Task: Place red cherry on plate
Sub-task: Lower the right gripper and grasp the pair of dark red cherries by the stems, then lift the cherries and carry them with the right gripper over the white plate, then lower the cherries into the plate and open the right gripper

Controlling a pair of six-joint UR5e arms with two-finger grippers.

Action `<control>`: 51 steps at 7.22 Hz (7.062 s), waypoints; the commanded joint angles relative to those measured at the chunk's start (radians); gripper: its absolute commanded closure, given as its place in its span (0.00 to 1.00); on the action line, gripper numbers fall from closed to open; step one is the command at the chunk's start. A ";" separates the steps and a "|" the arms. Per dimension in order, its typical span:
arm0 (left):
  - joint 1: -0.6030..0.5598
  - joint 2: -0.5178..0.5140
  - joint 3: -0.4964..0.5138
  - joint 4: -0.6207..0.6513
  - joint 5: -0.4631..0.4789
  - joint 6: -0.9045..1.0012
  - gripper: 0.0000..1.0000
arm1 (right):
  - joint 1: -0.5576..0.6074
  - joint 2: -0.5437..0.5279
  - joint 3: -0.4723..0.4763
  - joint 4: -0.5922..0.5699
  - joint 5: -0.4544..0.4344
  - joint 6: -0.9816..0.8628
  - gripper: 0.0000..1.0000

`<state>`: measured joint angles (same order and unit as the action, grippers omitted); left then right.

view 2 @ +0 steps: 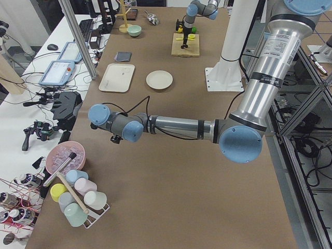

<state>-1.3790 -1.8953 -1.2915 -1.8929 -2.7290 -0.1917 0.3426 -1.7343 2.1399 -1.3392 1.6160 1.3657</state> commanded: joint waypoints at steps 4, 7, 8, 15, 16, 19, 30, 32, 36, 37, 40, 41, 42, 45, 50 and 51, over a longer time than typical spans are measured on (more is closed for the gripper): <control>0.000 -0.004 0.000 0.003 0.000 -0.003 0.02 | -0.045 0.001 0.002 0.000 -0.053 0.035 0.55; 0.000 -0.002 -0.003 0.003 0.000 -0.003 0.02 | -0.065 0.001 0.002 0.000 -0.073 0.059 0.60; 0.000 -0.004 -0.003 0.003 0.000 -0.003 0.02 | -0.071 0.001 0.002 0.000 -0.079 0.069 0.65; 0.000 -0.004 -0.006 0.003 0.000 -0.005 0.02 | 0.098 -0.005 0.130 -0.040 0.115 -0.021 1.00; -0.002 -0.001 -0.009 0.002 -0.002 -0.005 0.02 | 0.198 0.005 0.206 -0.136 0.216 -0.083 1.00; -0.005 0.010 -0.035 0.005 -0.003 -0.006 0.02 | 0.514 0.346 0.323 -0.679 0.502 -0.291 1.00; -0.012 0.009 -0.034 0.005 0.038 -0.008 0.02 | 0.172 1.065 -0.286 -0.811 0.236 -0.103 1.00; -0.015 0.007 -0.034 0.012 0.038 -0.008 0.02 | 0.165 1.212 -0.569 -0.715 0.232 -0.085 1.00; -0.014 0.007 -0.034 0.024 0.037 -0.012 0.02 | 0.167 1.231 -0.780 -0.499 0.206 -0.079 1.00; -0.015 0.007 -0.034 0.026 0.037 -0.012 0.02 | 0.167 1.233 -0.813 -0.462 0.199 -0.077 1.00; -0.017 0.005 -0.032 0.026 0.038 -0.012 0.02 | 0.155 1.225 -0.839 -0.439 0.179 -0.082 1.00; -0.017 0.007 -0.035 0.026 0.037 -0.012 0.02 | 0.130 1.220 -0.860 -0.404 0.153 -0.079 0.96; -0.017 0.007 -0.034 0.026 0.037 -0.012 0.02 | 0.107 1.217 -0.876 -0.385 0.122 -0.060 0.90; -0.017 0.007 -0.035 0.026 0.037 -0.012 0.02 | 0.099 1.214 -0.867 -0.385 0.114 -0.037 0.01; -0.015 0.007 -0.035 0.031 0.037 -0.012 0.02 | 0.220 0.998 -0.329 -0.604 0.267 -0.100 0.00; -0.017 0.007 -0.045 0.034 0.038 -0.012 0.02 | 0.295 0.902 -0.170 -0.692 0.321 -0.188 0.00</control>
<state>-1.3955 -1.8883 -1.3293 -1.8630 -2.6923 -0.2040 0.5627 -0.7048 1.7463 -1.9328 1.8769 1.2606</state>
